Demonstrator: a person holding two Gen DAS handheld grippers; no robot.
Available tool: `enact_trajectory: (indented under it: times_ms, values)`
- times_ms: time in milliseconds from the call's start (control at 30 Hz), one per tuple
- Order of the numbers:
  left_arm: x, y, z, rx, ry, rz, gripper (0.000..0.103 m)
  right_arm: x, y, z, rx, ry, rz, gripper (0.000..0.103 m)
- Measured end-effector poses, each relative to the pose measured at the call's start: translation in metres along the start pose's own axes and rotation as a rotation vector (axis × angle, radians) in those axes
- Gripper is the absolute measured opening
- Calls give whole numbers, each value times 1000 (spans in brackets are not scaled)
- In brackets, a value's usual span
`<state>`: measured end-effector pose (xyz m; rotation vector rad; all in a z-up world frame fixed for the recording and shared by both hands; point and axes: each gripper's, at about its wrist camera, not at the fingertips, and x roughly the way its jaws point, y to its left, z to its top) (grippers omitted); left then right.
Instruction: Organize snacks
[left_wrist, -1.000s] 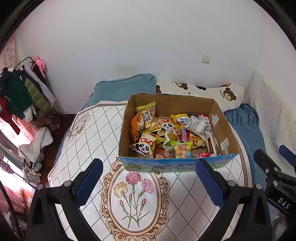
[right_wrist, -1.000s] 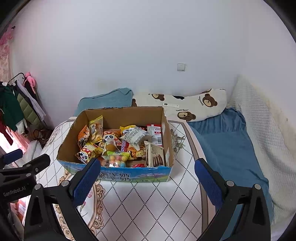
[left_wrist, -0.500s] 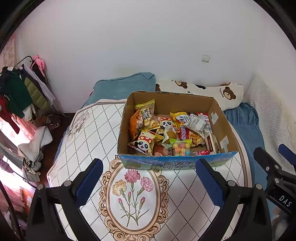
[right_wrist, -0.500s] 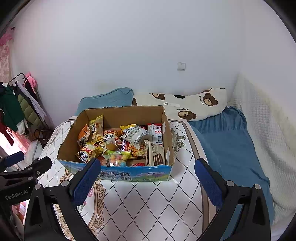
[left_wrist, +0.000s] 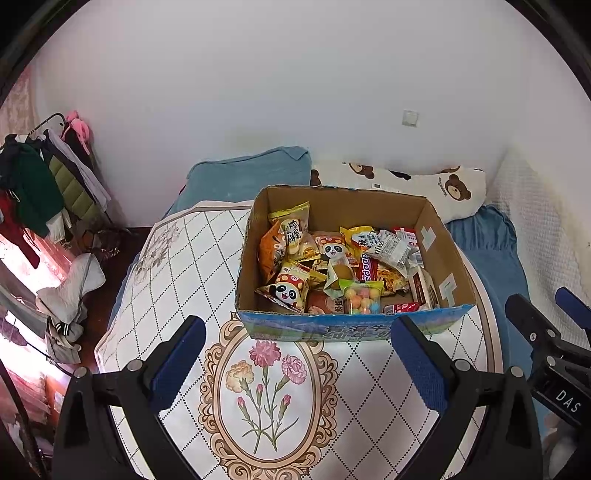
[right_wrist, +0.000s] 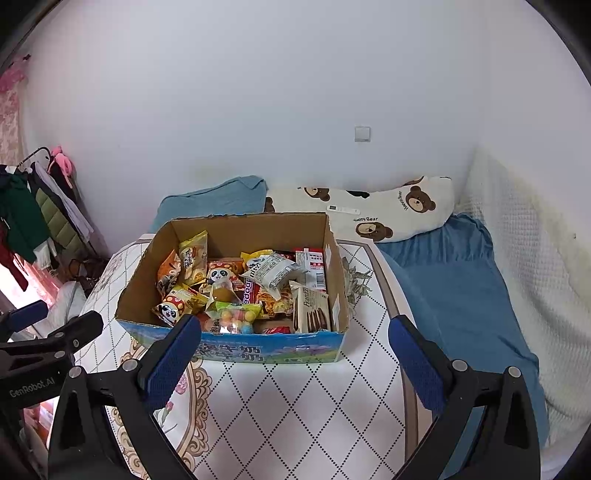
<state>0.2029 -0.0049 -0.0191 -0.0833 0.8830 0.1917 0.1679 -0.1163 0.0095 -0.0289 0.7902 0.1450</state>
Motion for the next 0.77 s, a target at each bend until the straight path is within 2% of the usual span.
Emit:
enact_trajectory:
  times_ms: [767]
  values:
    - [-5,2,4,13,-21,11,103,-2,1,-6,4,-4,9,103]
